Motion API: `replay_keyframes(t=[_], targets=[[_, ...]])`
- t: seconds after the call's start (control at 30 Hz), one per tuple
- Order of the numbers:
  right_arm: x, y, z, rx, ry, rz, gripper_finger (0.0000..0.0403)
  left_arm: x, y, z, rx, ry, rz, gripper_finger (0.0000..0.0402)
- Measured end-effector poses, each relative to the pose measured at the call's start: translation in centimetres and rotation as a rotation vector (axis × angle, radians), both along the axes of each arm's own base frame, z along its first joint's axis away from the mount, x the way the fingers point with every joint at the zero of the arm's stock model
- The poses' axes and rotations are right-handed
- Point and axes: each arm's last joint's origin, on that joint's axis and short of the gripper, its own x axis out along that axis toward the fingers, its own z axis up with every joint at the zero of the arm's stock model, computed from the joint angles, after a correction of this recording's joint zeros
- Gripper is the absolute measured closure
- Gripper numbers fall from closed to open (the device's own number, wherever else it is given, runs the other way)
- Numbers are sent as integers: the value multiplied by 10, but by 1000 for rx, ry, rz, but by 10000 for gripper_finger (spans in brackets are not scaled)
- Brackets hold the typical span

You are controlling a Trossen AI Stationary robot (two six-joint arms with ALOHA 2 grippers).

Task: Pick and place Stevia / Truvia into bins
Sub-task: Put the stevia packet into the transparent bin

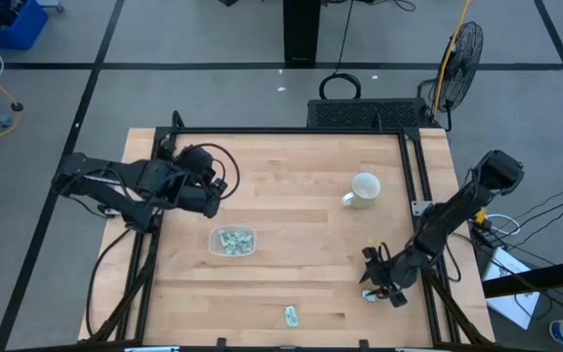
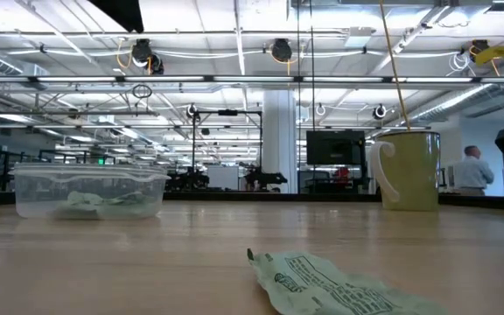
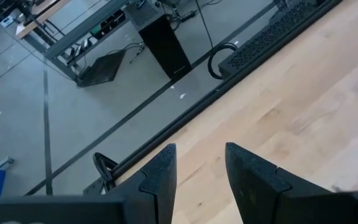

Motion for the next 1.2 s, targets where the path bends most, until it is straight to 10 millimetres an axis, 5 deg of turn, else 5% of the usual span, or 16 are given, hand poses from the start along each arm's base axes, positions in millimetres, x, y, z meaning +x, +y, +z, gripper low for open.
replay_keyframes(t=[0.43, 1.0, 1.2], targets=[[8, 11, -24, -26, 12, 84, 226, 0, 7, 0, -9, 19, 19, 259], [10, 5, -28, -59, 34, 21, 353, 0, 6, -1, -27, 33, 8, 259], [13, 5, -22, 25, 8, -127, 373, 0, 6, -1, -28, 34, 8, 259]])
